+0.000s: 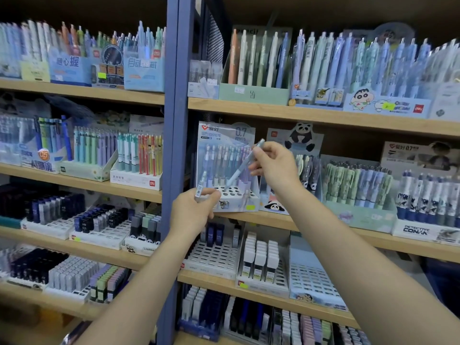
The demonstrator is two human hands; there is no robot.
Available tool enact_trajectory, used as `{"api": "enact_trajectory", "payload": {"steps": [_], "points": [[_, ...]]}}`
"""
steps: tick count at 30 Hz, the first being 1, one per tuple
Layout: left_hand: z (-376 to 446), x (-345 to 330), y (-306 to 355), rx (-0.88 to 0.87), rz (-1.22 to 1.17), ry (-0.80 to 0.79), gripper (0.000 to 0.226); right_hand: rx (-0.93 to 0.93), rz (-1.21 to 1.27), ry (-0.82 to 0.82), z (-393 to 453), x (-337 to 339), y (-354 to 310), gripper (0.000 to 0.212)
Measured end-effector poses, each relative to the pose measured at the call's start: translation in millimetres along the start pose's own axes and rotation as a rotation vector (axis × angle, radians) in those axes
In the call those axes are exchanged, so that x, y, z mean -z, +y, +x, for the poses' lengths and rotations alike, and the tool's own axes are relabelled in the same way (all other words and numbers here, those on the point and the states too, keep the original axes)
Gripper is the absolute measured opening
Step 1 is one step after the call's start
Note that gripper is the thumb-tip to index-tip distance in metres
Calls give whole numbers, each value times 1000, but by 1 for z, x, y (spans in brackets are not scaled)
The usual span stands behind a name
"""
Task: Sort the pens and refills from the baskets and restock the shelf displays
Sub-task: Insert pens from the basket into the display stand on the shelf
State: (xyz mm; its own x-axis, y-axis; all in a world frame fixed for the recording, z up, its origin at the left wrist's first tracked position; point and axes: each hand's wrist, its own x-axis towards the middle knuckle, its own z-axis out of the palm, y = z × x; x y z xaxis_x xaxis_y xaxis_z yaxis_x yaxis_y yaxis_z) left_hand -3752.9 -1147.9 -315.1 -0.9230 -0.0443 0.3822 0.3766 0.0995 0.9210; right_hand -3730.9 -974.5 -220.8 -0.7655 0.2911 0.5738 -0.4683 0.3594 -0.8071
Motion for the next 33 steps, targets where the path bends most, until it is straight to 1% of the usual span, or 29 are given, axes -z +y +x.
{"api": "enact_trajectory", "payload": {"steps": [2, 4, 7, 13, 17, 20, 22, 26, 28, 30, 31, 33], "points": [[2, -1, -5, -17, 110, 28, 20, 67, -69, 69, 5, 1, 0, 13], [4, -2, -9, -22, 185, 40, 20, 107, -150, 84, 7, -2, 2, 11], [7, -4, -9, -20, 236, 75, 17, 146, -260, 47, 10, -6, 7, 5], [10, -3, -12, -31, 262, 80, 13, 133, -302, 31, 14, -11, 10, 5], [13, -1, -13, -33, 266, 74, 12, 139, -387, -29, 18, -16, 12, 4], [14, -1, -14, -39, 269, 71, 10, 170, -448, -37, 19, -22, 14, 20], [14, -1, -15, -37, 268, 68, 9, 209, -488, -34, 21, -27, 13, 27], [13, 0, -15, -35, 251, 56, 8, 293, -621, -64, 24, -35, 16, 25], [13, 0, -16, -35, 251, 55, 9, 391, -738, -18, 25, -34, 20, 27], [13, 1, -16, -38, 252, 60, 9, 506, -866, 50, 27, -31, 26, 34], [12, 1, -16, -38, 250, 62, 8, 539, -898, 69, 28, -30, 29, 39], [10, 0, -15, -31, 248, 60, 7, 532, -916, 59, 27, -28, 33, 47]]}}
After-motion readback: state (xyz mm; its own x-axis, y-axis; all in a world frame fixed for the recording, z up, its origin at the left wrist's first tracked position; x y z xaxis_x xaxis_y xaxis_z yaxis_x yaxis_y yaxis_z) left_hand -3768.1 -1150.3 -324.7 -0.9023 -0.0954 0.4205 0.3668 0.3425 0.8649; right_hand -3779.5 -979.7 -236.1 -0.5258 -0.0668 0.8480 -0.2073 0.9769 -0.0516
